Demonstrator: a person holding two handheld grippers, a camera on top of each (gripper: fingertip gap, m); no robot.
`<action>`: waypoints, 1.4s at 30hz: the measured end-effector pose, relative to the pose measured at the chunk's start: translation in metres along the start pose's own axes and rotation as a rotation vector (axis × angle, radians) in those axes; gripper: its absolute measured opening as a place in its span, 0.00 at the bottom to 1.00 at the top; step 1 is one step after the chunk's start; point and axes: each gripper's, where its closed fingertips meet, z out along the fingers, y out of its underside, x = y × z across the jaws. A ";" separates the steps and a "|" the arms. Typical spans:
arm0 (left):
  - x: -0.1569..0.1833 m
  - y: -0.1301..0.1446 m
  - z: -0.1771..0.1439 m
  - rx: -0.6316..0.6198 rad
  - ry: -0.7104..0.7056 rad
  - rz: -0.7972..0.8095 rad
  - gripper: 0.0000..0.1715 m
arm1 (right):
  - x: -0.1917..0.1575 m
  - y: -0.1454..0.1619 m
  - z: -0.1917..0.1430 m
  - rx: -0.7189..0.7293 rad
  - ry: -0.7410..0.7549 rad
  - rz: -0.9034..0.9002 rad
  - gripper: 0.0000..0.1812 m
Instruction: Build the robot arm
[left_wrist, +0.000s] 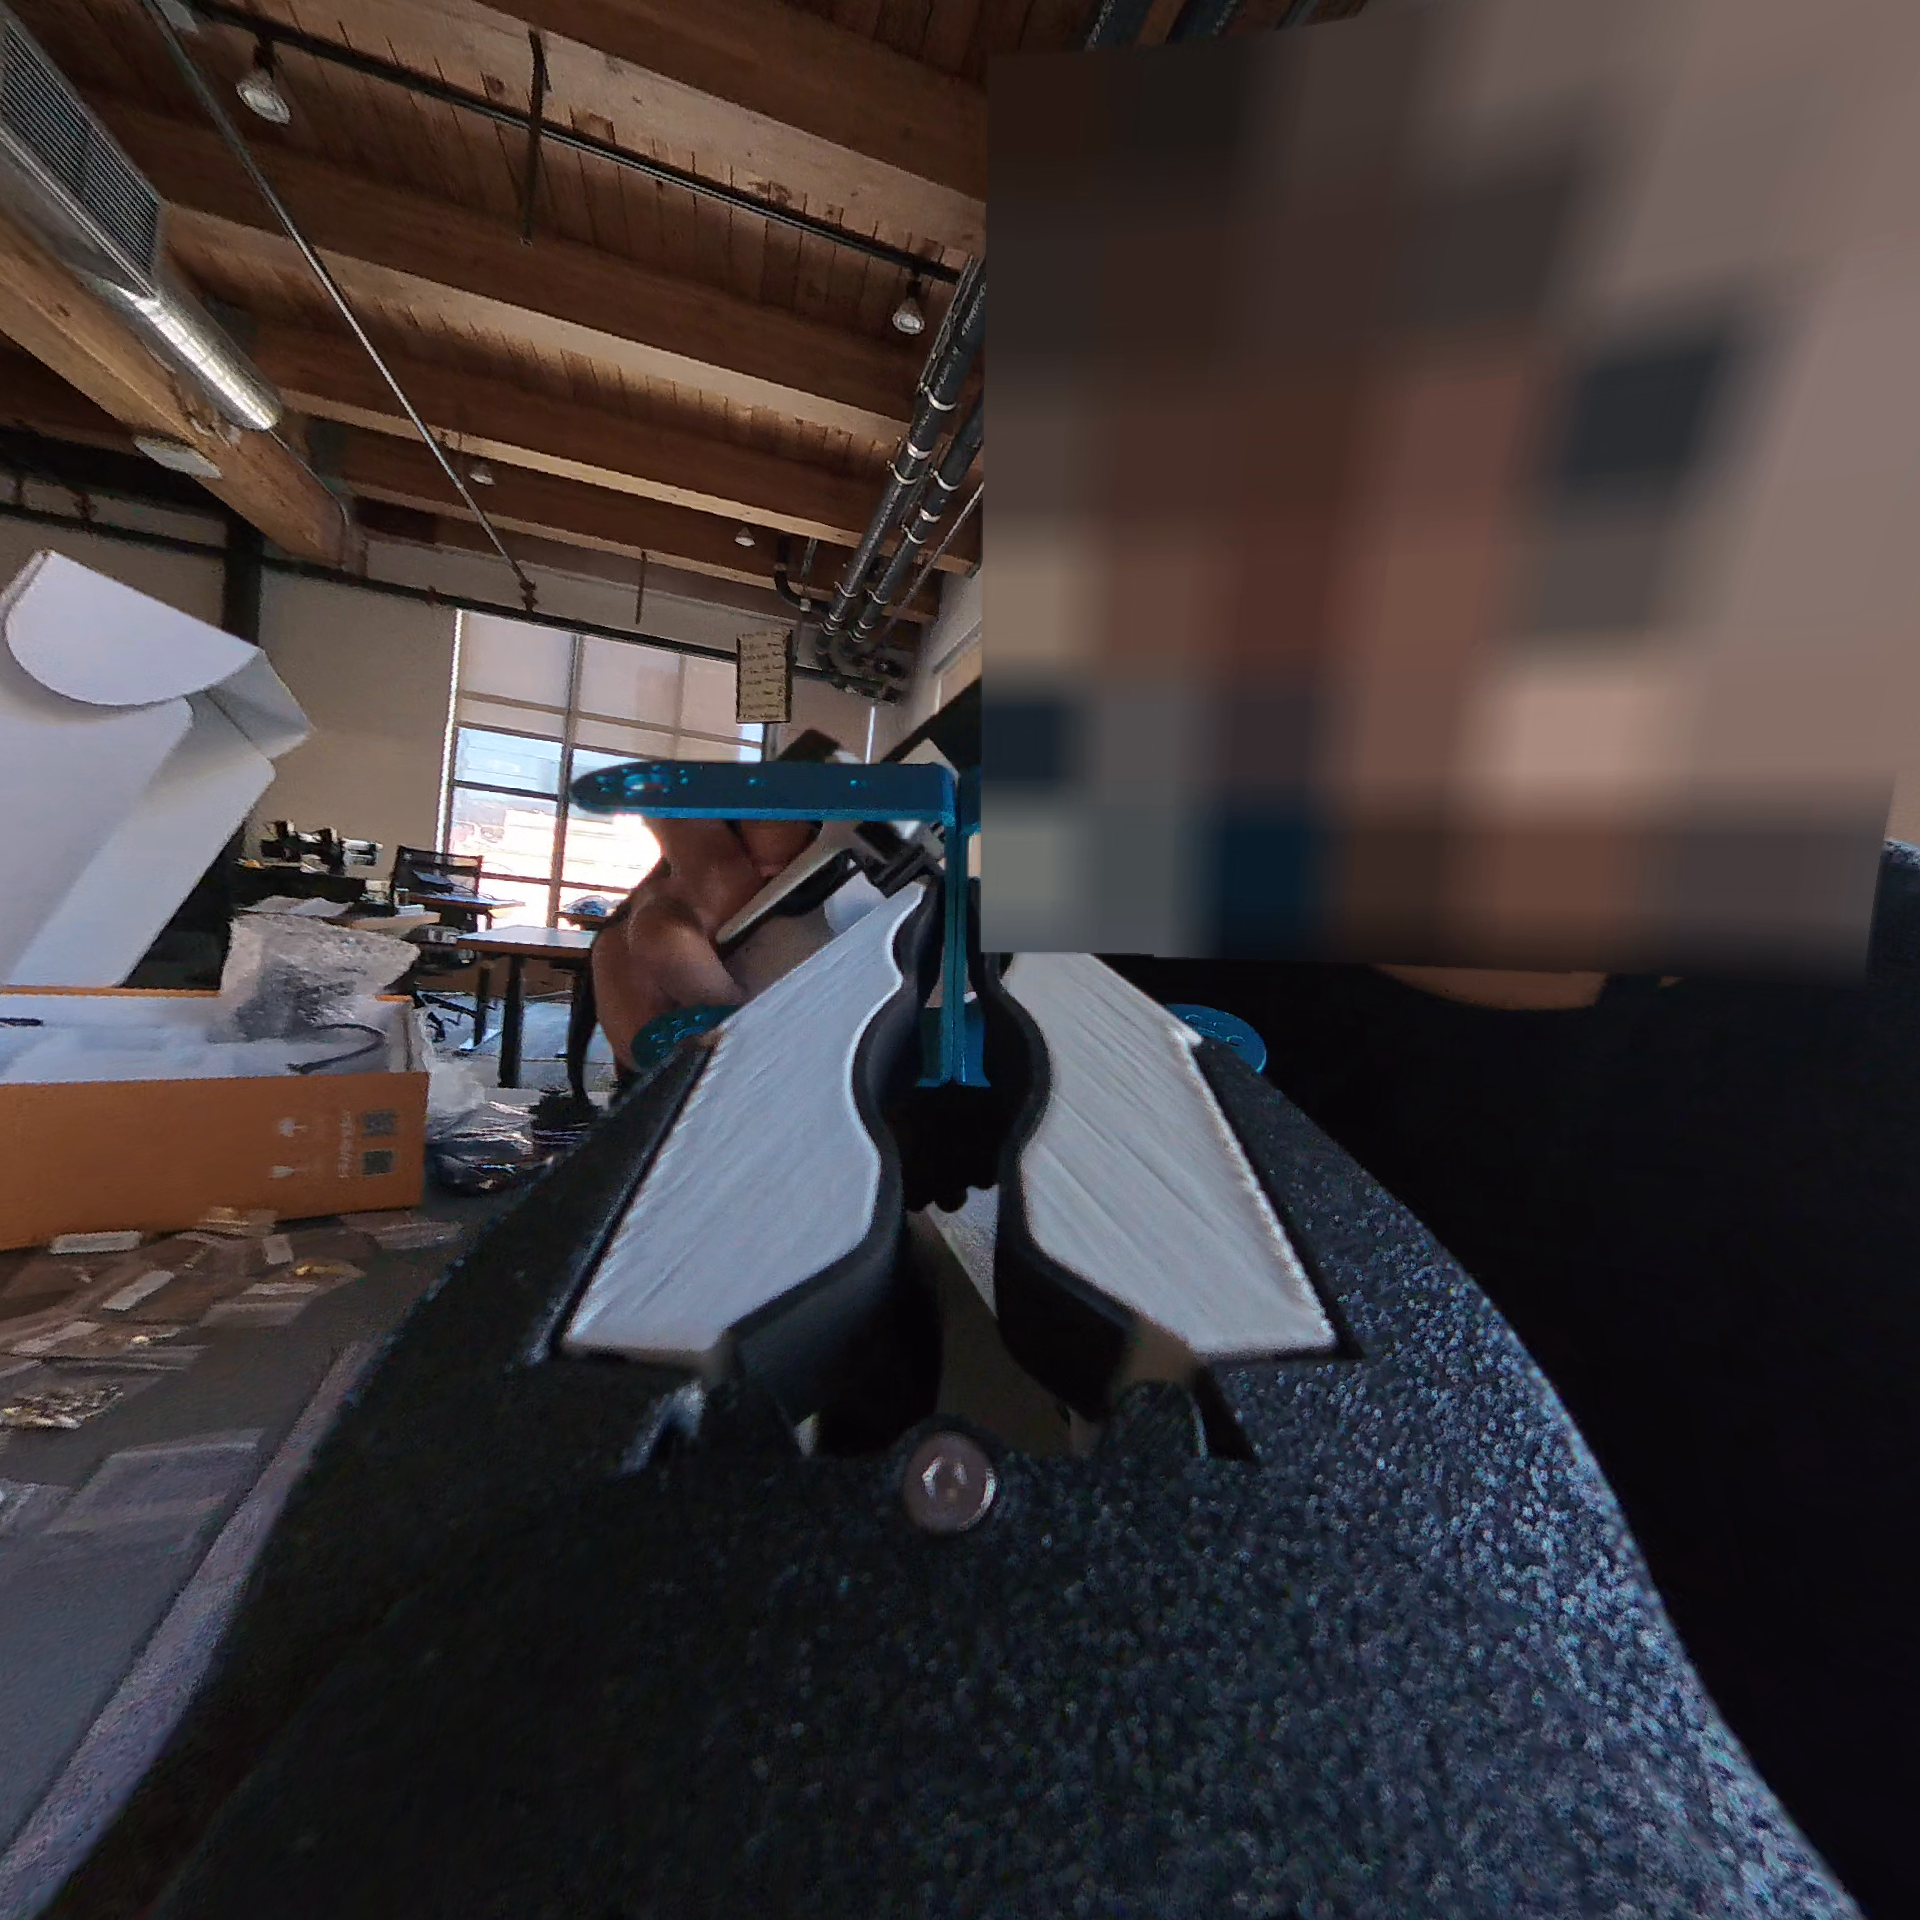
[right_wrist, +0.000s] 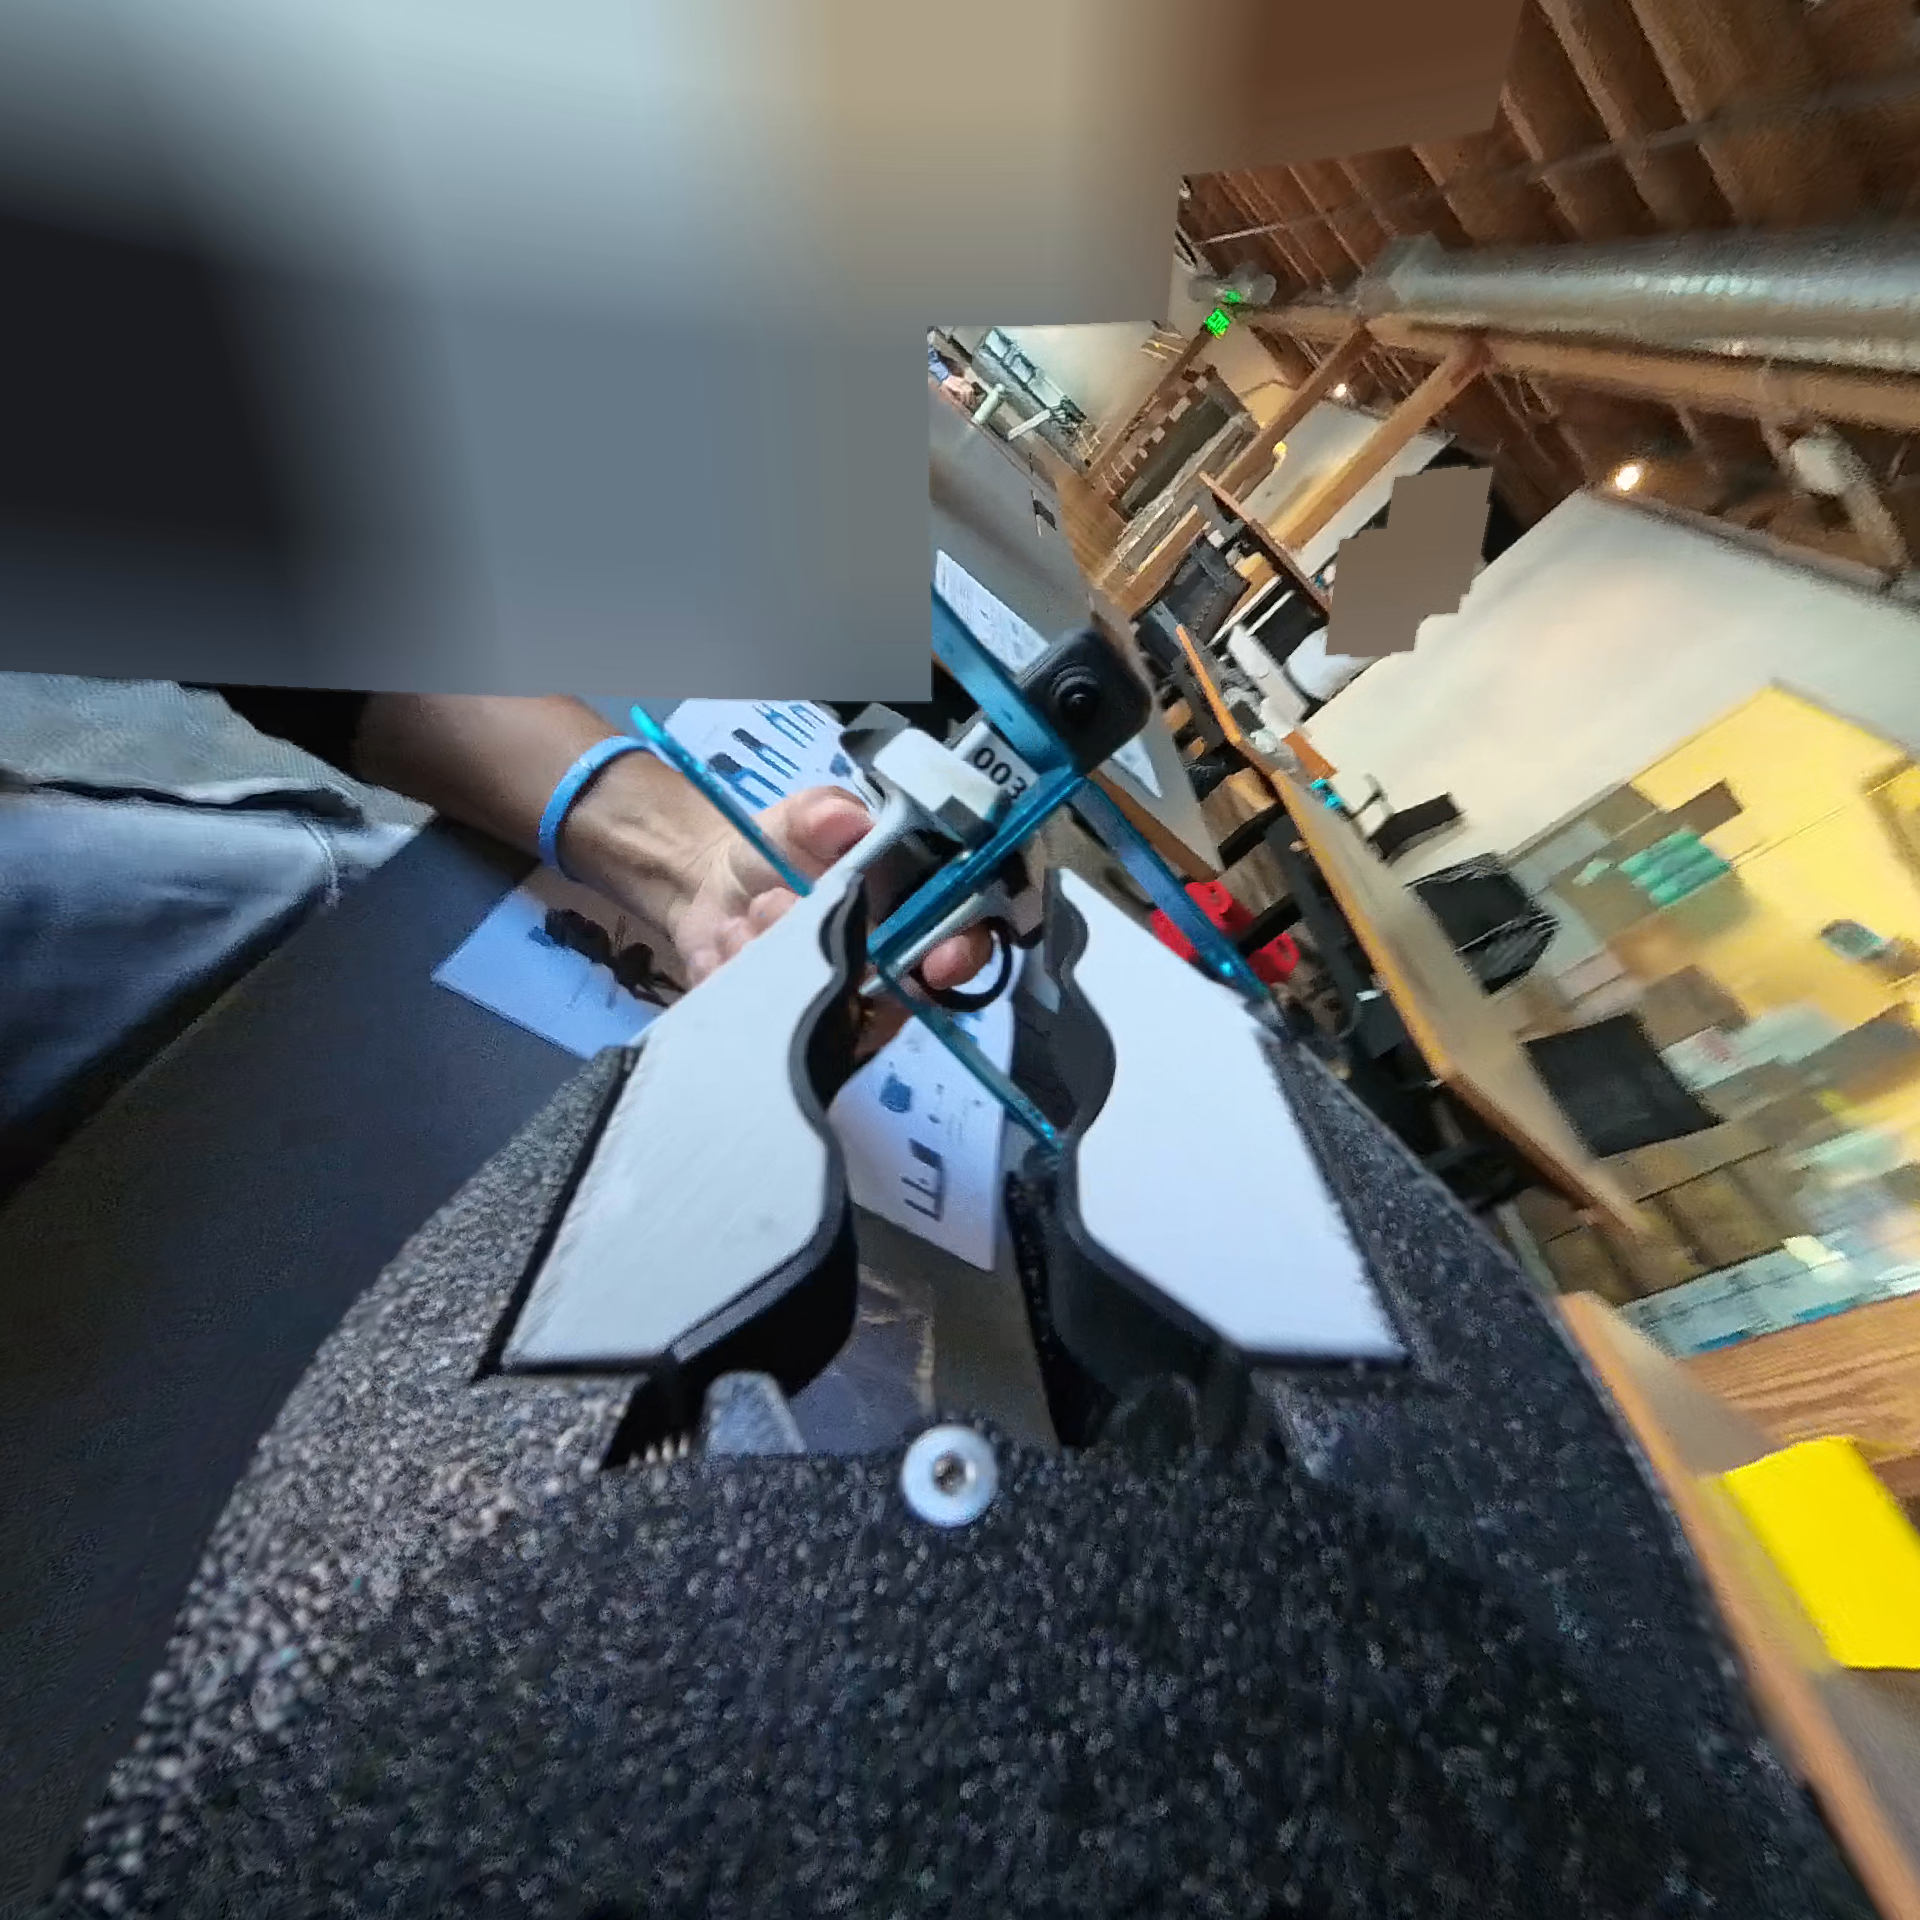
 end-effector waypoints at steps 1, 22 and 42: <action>0.001 0.000 0.000 0.003 0.010 -0.011 0.01 | 0.000 0.000 -0.002 -0.004 0.011 -0.053 0.18; 0.000 0.005 0.000 0.018 0.045 -0.092 0.01 | -0.022 0.017 -0.001 -0.099 0.043 -0.436 0.31; 0.006 0.007 0.002 0.021 0.082 -0.093 0.01 | -0.029 0.008 0.000 -0.023 0.014 -0.316 0.32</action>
